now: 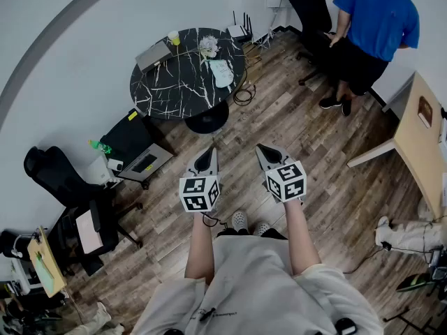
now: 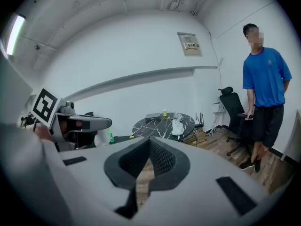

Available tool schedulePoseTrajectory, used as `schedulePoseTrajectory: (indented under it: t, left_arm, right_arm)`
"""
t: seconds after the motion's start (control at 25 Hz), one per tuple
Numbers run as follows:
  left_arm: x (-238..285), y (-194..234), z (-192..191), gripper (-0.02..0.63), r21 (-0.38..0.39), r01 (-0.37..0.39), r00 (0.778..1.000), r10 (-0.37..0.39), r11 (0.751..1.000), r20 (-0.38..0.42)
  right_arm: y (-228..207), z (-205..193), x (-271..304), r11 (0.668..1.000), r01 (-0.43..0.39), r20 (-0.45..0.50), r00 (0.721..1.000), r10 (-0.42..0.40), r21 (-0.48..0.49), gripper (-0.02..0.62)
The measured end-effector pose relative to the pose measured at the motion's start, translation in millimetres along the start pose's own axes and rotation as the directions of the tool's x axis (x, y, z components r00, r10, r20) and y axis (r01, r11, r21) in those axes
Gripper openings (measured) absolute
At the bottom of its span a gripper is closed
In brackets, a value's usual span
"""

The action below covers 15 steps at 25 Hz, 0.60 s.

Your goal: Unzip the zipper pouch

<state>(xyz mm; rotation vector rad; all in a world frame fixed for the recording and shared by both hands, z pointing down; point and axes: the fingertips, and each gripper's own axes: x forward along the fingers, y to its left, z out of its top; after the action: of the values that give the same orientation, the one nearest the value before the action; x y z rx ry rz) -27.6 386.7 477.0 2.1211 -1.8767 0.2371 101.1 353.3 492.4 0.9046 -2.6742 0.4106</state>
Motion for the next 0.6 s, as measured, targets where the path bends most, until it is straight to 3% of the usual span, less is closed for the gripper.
schedulePoseTrajectory:
  t: [0.6]
  left_arm:
    - [0, 13, -11, 0.023, 0.000, 0.014, 1.000, -0.014, 1.000, -0.009]
  right_arm:
    - [3, -7, 7, 0.999, 0.040, 0.003, 0.999, -0.040, 0.025, 0.006]
